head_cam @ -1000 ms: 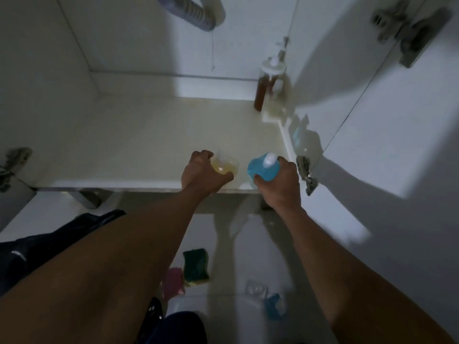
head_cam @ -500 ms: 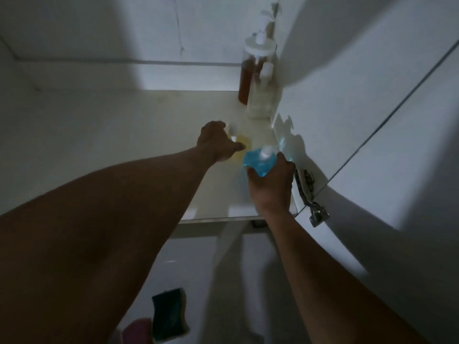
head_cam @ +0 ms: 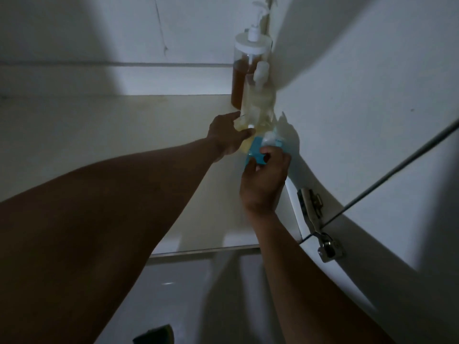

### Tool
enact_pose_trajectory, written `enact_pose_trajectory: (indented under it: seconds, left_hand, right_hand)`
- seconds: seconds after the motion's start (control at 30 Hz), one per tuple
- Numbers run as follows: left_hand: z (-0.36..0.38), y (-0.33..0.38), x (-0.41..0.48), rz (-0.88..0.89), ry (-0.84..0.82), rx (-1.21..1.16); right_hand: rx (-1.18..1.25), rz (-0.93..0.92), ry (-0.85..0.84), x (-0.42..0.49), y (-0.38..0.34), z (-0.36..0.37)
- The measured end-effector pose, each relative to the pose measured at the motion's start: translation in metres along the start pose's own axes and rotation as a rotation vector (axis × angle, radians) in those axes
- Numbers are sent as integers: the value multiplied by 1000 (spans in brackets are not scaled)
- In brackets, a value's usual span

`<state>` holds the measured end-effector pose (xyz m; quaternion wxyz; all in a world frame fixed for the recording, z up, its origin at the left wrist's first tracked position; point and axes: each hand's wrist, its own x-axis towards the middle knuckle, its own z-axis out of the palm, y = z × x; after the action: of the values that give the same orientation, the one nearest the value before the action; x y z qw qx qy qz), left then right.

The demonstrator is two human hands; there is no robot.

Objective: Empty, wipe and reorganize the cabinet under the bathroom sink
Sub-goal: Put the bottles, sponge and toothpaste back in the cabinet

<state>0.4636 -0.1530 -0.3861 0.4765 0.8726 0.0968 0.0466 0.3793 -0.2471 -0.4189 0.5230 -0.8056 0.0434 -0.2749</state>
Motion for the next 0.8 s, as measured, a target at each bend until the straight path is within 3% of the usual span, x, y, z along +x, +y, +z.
enact_pose_trajectory:
  seconds: [0.53,0.8]
  left_hand:
    - [21,1,37,-214,13,-372]
    - [15,6,25,-271,-37,-381]
  right_hand:
    - [-67,93,-53,30,16,17]
    - [-57,188,-100,20,11,11]
